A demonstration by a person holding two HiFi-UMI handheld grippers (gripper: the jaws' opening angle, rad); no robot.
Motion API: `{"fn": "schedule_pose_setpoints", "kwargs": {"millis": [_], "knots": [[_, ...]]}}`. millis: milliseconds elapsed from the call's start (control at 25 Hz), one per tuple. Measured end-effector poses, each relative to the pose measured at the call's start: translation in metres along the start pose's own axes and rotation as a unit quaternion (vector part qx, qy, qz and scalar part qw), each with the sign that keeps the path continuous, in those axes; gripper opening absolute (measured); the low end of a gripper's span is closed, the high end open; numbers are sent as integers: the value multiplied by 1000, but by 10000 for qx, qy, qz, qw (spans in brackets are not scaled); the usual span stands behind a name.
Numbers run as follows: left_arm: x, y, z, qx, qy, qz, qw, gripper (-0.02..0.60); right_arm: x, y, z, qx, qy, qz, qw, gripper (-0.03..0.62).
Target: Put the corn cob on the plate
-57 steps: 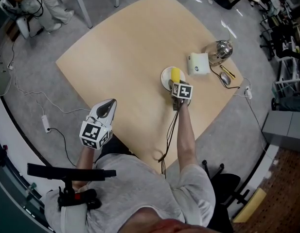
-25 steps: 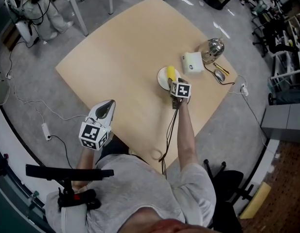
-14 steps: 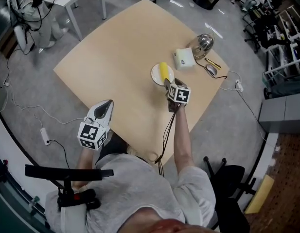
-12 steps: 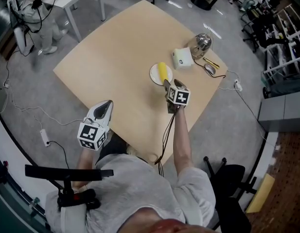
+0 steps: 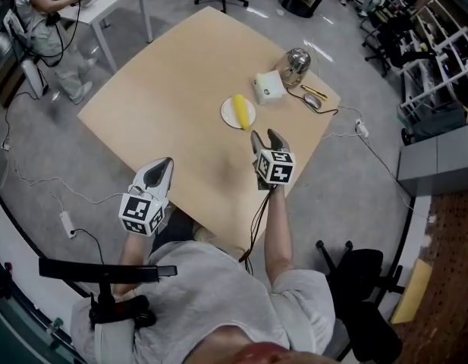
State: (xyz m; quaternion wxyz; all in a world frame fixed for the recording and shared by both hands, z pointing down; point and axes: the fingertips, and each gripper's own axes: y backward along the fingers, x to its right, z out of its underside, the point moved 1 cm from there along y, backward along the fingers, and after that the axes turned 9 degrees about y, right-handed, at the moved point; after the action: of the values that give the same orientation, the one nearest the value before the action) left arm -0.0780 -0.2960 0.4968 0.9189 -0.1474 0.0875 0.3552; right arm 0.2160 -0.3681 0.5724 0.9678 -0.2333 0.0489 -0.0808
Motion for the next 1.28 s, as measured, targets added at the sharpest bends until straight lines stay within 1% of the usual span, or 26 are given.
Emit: {"fn": "schedule_pose_setpoints", "kwargs": {"millis": [200,280,400,480,640,1000,1080,1280], "knots": [[1,-2,-3,67,-38,81,9999,20,-11,33,-17,475,-75,47,9988,195],[2,-4,-5,79,-55,99,9999,20,-14,45,-23,645,-82,126,9978,187],[6,-2,-7,111,-82,149,9998,20,-22,66,-27,853,-106,239,9960,155],[12,1,-8,140,-114,186,9997,20,-28,81,-27,971,-164,234,9949,141],[30,7,-6,180,-180,275,9993,20,-34,114,-21,1118,-176,268,9932,132],[55,8,-2,169,-286,469,9983,20,-35,166,4,1302,-329,619,9890,85],[60,8,-1,159,-308,505,9981,20,-36,178,9,1346,-353,666,9880,83],[80,13,-1,173,-389,600,9973,20,-32,212,22,1491,-464,799,9845,44]]}}
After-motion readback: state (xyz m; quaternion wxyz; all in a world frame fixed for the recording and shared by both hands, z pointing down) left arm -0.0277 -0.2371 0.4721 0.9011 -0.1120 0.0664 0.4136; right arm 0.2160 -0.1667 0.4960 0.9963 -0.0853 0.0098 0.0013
